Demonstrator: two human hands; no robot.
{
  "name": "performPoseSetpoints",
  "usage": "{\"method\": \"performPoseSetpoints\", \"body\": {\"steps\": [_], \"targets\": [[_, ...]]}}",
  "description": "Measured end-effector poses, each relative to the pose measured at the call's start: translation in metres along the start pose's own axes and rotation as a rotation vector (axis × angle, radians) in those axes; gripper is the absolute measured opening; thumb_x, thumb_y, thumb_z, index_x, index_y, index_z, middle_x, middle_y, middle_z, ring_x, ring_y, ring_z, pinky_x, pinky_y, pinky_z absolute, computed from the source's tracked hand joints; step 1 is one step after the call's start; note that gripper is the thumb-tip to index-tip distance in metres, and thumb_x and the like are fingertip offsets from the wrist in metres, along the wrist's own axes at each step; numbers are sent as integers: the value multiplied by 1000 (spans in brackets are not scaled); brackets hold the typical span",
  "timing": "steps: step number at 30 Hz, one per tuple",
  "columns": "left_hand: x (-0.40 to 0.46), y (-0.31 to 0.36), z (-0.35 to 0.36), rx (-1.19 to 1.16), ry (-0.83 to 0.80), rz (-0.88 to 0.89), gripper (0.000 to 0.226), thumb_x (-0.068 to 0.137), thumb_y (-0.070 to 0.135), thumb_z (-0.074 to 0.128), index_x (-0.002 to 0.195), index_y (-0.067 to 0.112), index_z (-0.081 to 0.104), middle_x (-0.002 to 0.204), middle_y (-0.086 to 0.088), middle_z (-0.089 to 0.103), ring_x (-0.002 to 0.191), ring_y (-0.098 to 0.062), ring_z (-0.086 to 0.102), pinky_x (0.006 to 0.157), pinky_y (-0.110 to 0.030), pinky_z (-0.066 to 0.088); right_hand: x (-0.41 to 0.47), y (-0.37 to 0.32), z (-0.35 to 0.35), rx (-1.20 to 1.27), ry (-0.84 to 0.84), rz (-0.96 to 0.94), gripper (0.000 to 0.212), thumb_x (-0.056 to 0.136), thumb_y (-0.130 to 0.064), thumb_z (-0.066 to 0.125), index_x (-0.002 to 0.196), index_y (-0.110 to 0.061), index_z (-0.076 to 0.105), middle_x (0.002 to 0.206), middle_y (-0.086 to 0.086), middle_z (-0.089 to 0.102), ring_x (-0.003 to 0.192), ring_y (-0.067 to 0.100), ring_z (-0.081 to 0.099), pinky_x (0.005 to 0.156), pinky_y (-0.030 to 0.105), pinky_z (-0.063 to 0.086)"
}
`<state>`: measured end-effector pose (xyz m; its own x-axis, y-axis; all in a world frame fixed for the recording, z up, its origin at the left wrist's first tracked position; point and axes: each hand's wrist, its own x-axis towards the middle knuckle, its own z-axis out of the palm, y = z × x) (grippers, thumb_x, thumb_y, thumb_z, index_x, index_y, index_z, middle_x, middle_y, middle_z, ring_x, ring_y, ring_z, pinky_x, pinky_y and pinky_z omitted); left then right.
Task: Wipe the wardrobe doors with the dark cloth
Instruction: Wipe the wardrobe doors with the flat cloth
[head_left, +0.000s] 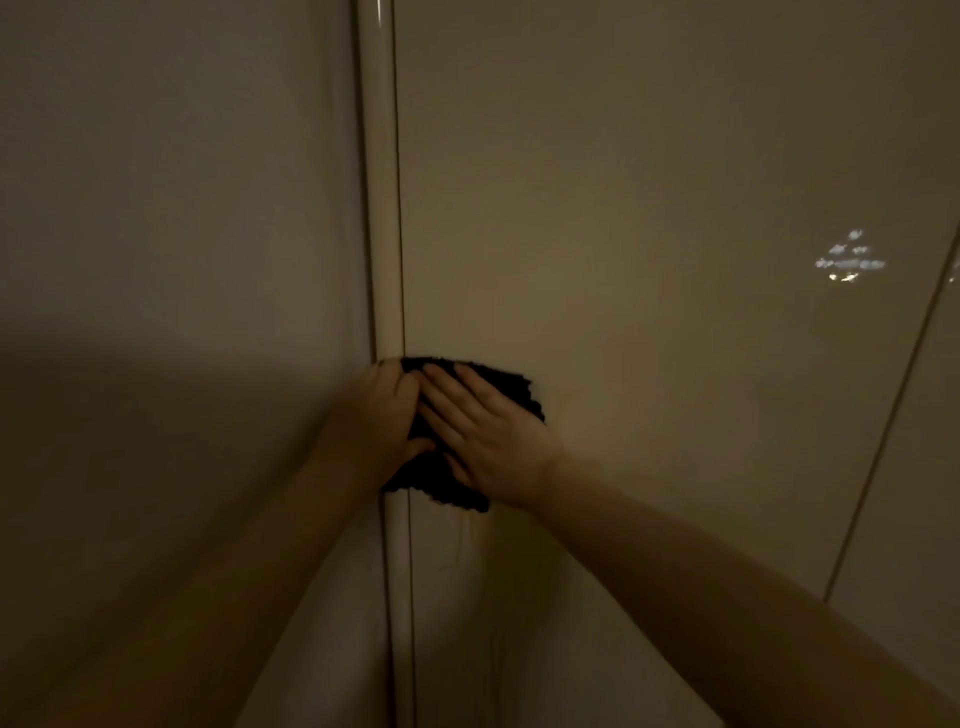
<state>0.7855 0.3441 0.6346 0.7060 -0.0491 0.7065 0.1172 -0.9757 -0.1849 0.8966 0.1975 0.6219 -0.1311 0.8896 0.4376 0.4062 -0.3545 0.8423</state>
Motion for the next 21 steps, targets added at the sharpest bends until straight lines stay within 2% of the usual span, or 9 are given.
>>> {"method": "performPoseSetpoints", "body": {"steps": [4,8,9,11,13,15,17,21], "targets": [[-38,23,32,-19,-35,-68,61,47,35,94,86,1,62,75,-14,57,59,-27,56,49,-28,44,-23,-32,13,5,-74,-105,68,99,-48,25,152,-5,18,161,15,13,148,33,5,116,52,-16],[-57,44,54,-110,-33,-103,59,49,37,93,83,9,55,73,-8,53,60,-21,53,50,-24,37,-47,-39,19,-22,-122,-158,66,100,-47,24,152,-8,17,161,12,13,149,29,7,114,52,-20],[-55,47,55,-139,-6,-103,55,55,40,90,83,10,53,74,-7,52,61,-20,53,52,-23,36,-50,-36,17,-26,-115,-154,65,100,-48,25,152,-10,19,161,11,15,149,28,9,114,51,-19],[-46,50,50,-199,43,-88,45,75,53,68,86,14,49,78,-4,50,66,-19,51,58,-22,37,-54,-21,13,-17,-97,-152,64,99,-47,27,152,-11,24,160,10,18,149,26,12,116,48,-15],[-27,58,39,-223,83,-73,49,82,62,47,91,14,49,83,-4,50,71,-19,48,62,-25,41,-59,7,5,22,-48,-144,65,96,-47,31,149,-10,32,158,11,25,147,26,18,119,46,-5],[-2,68,22,-226,95,-61,53,82,60,49,95,9,52,88,-8,52,78,-23,51,67,-34,48,-64,44,-5,66,13,-121,64,91,-45,38,143,-9,43,154,12,34,144,27,28,119,44,7],[29,85,-3,-238,113,-25,50,81,54,58,100,8,52,95,-10,53,85,-25,50,73,-39,49,-73,86,-21,96,55,-89,63,89,-42,38,140,-7,48,152,14,38,142,29,32,118,44,11],[91,120,-49,-258,176,21,50,81,42,71,109,6,52,109,-11,51,99,-24,46,83,-32,40,-93,163,-47,32,83,8,63,92,-40,40,144,-4,42,154,17,32,144,32,27,119,45,13]]}}
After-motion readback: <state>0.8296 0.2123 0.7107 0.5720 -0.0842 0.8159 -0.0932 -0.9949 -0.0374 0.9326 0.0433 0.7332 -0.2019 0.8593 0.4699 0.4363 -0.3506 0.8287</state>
